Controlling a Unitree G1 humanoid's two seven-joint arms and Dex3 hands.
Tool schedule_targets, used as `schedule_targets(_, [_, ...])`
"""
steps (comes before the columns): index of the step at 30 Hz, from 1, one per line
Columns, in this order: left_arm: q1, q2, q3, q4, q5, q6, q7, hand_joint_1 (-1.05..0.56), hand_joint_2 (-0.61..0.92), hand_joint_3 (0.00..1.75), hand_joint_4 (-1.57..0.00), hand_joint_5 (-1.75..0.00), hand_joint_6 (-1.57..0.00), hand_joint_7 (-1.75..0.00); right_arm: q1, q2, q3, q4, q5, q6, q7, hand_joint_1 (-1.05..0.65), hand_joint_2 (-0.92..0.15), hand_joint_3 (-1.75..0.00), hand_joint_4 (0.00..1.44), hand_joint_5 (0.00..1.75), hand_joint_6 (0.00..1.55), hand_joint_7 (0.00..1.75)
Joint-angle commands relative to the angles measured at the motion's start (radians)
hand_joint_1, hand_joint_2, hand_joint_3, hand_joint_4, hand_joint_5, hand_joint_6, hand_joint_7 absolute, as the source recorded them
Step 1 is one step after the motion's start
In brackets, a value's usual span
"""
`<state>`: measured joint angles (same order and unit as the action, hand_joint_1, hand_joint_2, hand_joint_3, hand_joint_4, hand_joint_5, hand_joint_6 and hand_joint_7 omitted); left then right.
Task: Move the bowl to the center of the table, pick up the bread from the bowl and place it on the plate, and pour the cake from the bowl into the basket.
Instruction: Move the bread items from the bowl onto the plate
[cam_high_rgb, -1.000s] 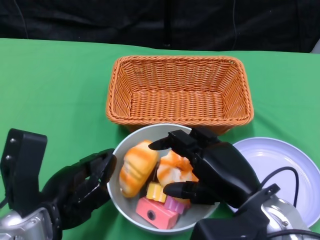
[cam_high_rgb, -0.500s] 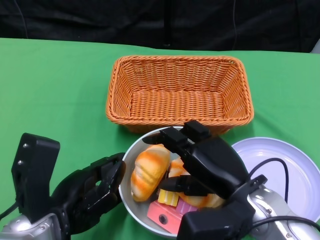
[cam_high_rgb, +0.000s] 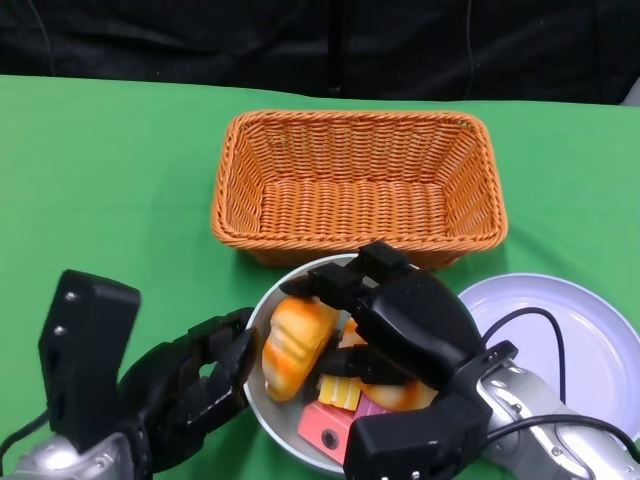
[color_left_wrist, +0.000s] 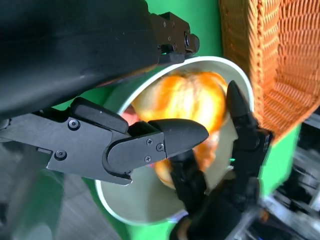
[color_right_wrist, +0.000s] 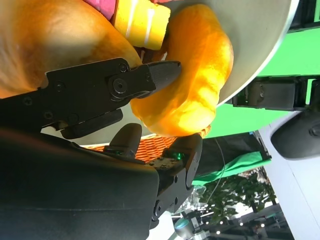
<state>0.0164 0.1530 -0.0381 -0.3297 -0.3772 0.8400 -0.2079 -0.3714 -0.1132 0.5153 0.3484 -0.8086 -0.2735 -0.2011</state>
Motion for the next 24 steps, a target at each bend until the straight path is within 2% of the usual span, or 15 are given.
schedule_targets(1, [0.018,0.006,-0.001,-0.034,0.04,-0.016,0.038,-0.66,0.92,0.7,-0.09,-0.08,-0.13,-0.04,-0.018,-0.006,0.001,0.02,0.006,0.034,0.027,-0.34,-0.92,-0.05,0.33,0.9,0.52,0.39])
schedule_targets(4, [0.022,-0.011,0.01,-0.049,0.058,-0.009,0.071,-0.67,0.92,0.7,-0.05,-0.06,-0.09,-0.01,-0.027,-0.001,0.004,0.047,0.012,0.029,0.014,-0.29,-0.92,-0.07,0.52,0.91,0.68,0.37])
schedule_targets(6, [0.024,-0.028,0.02,-0.056,0.061,-0.002,0.095,-0.69,0.92,0.68,-0.06,-0.07,-0.09,-0.01,-0.033,0.001,0.004,0.07,0.014,0.008,-0.016,-0.24,-0.9,-0.05,0.66,1.08,0.84,0.4])
schedule_targets(8, [0.029,-0.04,0.018,-0.061,0.079,-0.016,0.121,-0.69,0.92,0.67,-0.06,-0.08,-0.1,-0.01,-0.037,0.003,0.002,0.097,0.026,-0.03,-0.056,-0.23,-0.9,-0.05,0.7,1.13,0.89,0.41])
schedule_targets(9, [0.032,-0.046,0.015,-0.064,0.093,-0.028,0.134,-0.7,0.92,0.67,-0.08,-0.09,-0.12,-0.02,-0.04,0.004,0.0,0.112,0.033,-0.054,-0.079,-0.18,-0.88,-0.05,0.86,1.35,1.03,0.49])
schedule_targets(10, [0.035,-0.052,0.011,-0.066,0.109,-0.04,0.149,-0.7,0.92,0.67,-0.08,-0.1,-0.12,-0.03,-0.04,0.005,-0.002,0.124,0.032,-0.078,-0.122,-0.17,-0.88,-0.05,0.91,1.44,1.09,0.52])
schedule_targets(11, [0.038,-0.055,0.009,-0.067,0.123,-0.051,0.157,-0.71,0.92,0.67,-0.08,-0.1,-0.13,-0.03,-0.041,0.006,-0.003,0.134,0.028,-0.097,-0.161,-0.16,-0.82,-0.25,0.96,1.59,1.06,0.79])
schedule_targets(12, [0.04,-0.055,0.008,-0.063,0.132,-0.064,0.158,-0.71,0.92,0.67,-0.08,-0.1,-0.13,-0.03,-0.042,0.005,-0.007,0.137,0.024,-0.117,-0.204,-0.15,-0.58,-0.77,1.0,1.68,0.95,1.2])
schedule_targets(13, [0.041,-0.055,0.008,-0.061,0.139,-0.074,0.158,-0.71,0.92,0.68,-0.08,-0.11,-0.13,-0.03,-0.044,0.005,-0.008,0.143,0.021,-0.133,-0.235,-0.14,-0.47,-1.03,1.02,1.71,0.87,1.46])
schedule_targets(14, [0.041,-0.056,0.009,-0.057,0.144,-0.084,0.156,-0.72,0.92,0.69,-0.08,-0.11,-0.13,-0.03,-0.045,0.004,-0.01,0.146,0.017,-0.147,-0.266,-0.14,-0.4,-1.19,1.04,1.73,0.83,1.63])
schedule_targets(17, [0.038,-0.062,0.02,-0.046,0.149,-0.093,0.149,-0.71,0.92,0.7,-0.08,-0.12,-0.13,-0.03,-0.044,-0.001,-0.02,0.129,0.014,-0.169,-0.318,-0.16,-0.35,-1.32,1.04,1.74,0.8,1.73])
schedule_targets(21, [0.032,-0.057,0.034,-0.032,0.142,-0.094,0.132,-0.72,0.92,0.69,-0.06,-0.13,-0.12,-0.02,-0.03,-0.011,-0.042,0.066,0.028,-0.186,-0.335,-0.2,-0.32,-1.45,1.04,1.75,0.77,1.75])
schedule_targets(24, [0.03,-0.053,0.037,-0.024,0.141,-0.098,0.124,-0.73,0.92,0.66,-0.05,-0.15,-0.13,-0.02,-0.009,-0.018,-0.065,0.007,0.049,-0.196,-0.323,-0.21,-0.3,-1.49,1.05,1.75,0.77,1.75])
